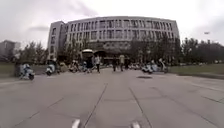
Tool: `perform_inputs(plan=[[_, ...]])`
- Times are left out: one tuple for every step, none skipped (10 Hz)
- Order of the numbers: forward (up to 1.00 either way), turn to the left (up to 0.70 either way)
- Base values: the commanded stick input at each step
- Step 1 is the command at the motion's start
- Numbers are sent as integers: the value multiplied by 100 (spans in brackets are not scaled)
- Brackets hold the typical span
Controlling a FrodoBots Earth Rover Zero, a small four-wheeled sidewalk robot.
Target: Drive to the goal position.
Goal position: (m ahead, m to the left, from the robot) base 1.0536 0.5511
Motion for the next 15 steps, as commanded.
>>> perform_inputs(plan=[[70,-15],[70,-32],[70,-29],[70,-16],[70,-4],[70,0],[70,0],[70,0],[70,0],[70,0],[70,0],[70,0],[70,0],[70,0],[70,0]])
